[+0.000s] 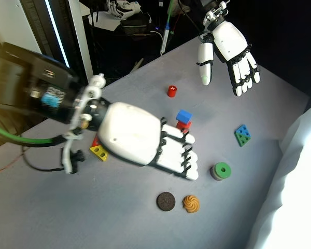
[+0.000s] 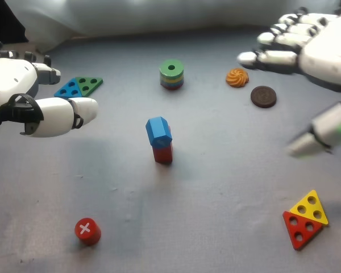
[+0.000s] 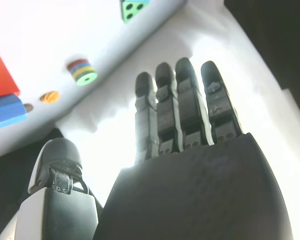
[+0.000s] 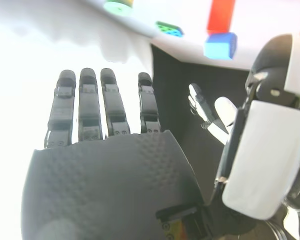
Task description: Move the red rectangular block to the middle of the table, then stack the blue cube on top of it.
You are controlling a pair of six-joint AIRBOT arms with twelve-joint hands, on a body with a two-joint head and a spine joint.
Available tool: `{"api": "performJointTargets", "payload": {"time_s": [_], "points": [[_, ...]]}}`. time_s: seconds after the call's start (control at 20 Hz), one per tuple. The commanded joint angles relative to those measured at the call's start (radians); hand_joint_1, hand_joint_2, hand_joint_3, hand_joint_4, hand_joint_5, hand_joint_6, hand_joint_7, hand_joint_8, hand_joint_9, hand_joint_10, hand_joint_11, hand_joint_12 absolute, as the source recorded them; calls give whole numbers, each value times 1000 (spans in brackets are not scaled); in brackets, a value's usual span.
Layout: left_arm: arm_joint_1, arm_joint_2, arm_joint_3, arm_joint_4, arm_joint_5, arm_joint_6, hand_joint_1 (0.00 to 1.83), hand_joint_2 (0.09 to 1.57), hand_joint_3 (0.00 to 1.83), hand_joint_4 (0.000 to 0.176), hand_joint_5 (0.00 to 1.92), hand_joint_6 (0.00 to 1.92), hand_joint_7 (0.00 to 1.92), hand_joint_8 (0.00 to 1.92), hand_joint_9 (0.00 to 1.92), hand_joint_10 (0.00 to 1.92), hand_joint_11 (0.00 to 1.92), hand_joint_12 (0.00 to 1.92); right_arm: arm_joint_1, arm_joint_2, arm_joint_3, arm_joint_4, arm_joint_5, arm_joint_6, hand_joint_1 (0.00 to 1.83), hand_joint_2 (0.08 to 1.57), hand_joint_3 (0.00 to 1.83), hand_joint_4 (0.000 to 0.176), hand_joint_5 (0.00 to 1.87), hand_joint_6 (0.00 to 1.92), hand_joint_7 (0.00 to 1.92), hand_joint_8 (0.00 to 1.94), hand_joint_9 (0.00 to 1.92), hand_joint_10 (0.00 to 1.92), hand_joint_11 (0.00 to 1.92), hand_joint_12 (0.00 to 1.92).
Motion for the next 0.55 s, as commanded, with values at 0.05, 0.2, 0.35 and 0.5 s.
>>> {"api": "performJointTargets", "payload": {"time_s": [0.05, 0.2, 0.35, 0.5], "points": [[-12, 12, -6, 61, -62, 0, 0, 1208, 2, 0, 359, 0, 326, 0, 227, 1, 0, 186, -9, 42, -14, -78, 32, 110, 531, 760, 0, 0, 0, 0, 0, 0, 0, 0, 0, 0], [-16, 12, -5, 61, -62, 0, 0, 1214, 4, 0, 369, 5, 336, 4, 237, 5, 0, 188, -50, 89, 8, -591, 68, 625, 568, 738, 0, 0, 0, 0, 0, 0, 0, 0, 0, 0], [-15, 12, -1, 61, -62, 0, 0, 1221, 5, 0, 375, 3, 335, 2, 236, 1, 0, 211, -124, 142, 57, -1061, 346, 1175, 589, 728, 0, 0, 0, 0, 0, 0, 0, 0, 0, 0], [-15, 12, -1, 61, -62, 0, 0, 1233, 6, 0, 368, 0, 335, 1, 234, 0, 0, 182, -136, 158, 96, -1363, 457, 1484, 586, 722, 0, 0, 0, 0, 0, 0, 0, 0, 0, 0]]}}
